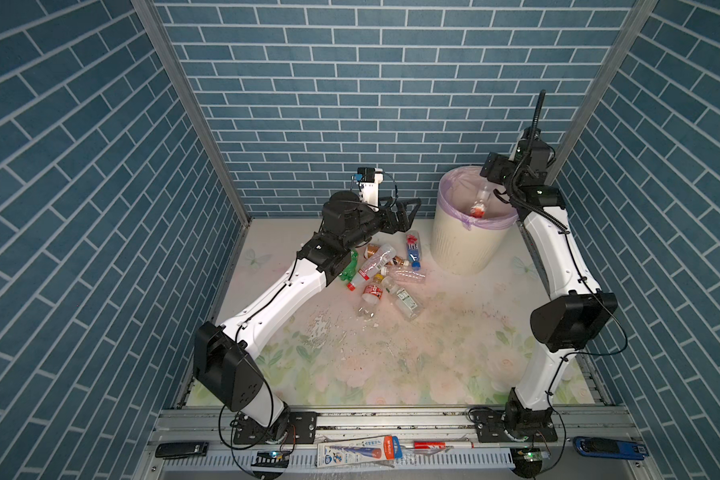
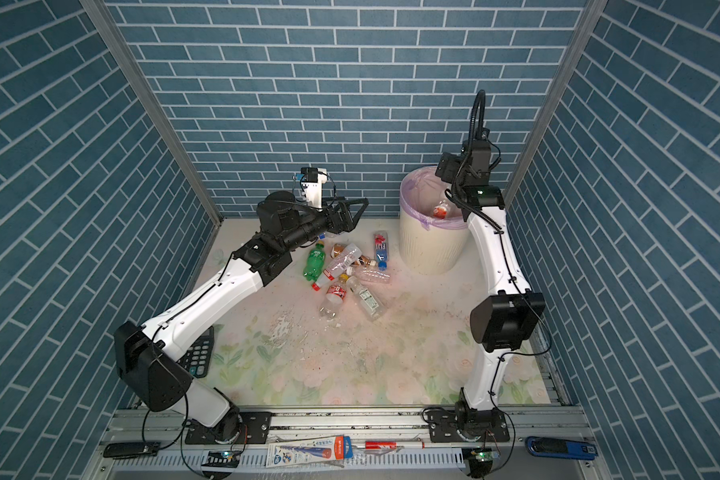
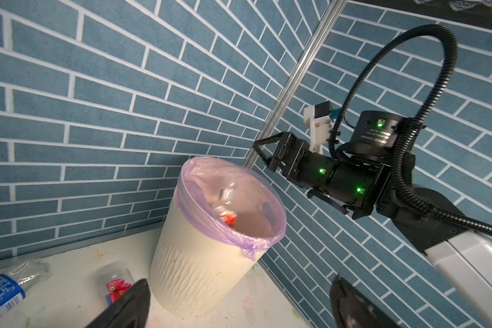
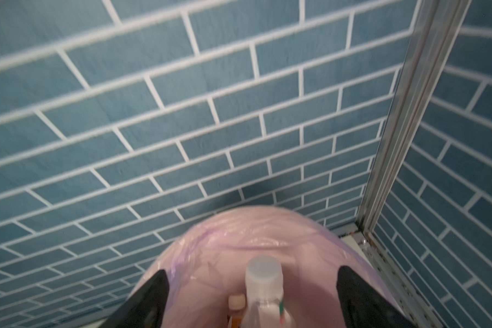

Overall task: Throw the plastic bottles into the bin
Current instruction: 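Open the right gripper over the bin to drop the water bottle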

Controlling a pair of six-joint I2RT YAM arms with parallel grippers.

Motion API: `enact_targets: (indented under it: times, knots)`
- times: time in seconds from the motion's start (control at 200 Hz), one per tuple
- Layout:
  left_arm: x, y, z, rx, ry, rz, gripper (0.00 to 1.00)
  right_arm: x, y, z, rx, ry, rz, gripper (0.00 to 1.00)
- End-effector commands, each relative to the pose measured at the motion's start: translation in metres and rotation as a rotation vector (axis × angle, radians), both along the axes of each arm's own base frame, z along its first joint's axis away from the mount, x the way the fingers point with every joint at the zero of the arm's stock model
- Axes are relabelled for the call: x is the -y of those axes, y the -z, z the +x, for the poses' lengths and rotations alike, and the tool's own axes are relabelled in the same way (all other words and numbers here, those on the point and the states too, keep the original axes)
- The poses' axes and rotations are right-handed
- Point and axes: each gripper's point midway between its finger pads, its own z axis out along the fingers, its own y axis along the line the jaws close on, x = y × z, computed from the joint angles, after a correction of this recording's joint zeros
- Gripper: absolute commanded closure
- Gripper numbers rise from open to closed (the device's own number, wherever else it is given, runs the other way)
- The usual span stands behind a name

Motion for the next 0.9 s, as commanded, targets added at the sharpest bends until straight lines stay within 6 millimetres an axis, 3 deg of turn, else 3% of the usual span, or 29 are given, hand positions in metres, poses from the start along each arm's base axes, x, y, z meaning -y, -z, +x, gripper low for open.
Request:
enact_targets:
  times: [0.0, 0.2, 0.495, 0.735, 0.895]
  knots:
    - [0.007, 0.009, 0.000, -0.015, 0.028, 0.003, 0.01, 0.000, -0.083, -0.045, 0.180, -0.031, 0.052, 0.01]
    - [0.012, 0.018, 0.003, -0.051, 0.038, -0.002, 0.01, 0.002, -0.092, -0.058, 0.191, -0.036, 0.051, 0.01]
    - [0.009, 0.042, 0.006, -0.143, 0.010, 0.062, 0.01, -0.010, -0.084, -0.065, 0.154, -0.100, 0.079, 0.01]
    - [-0.001, 0.064, 0.001, -0.216, -0.027, 0.108, 0.01, -0.038, -0.069, -0.087, 0.113, -0.191, 0.093, 0.01]
    - [-0.014, 0.096, -0.005, -0.302, -0.075, 0.161, 0.01, -0.064, -0.051, -0.108, 0.070, -0.266, 0.086, 0.01]
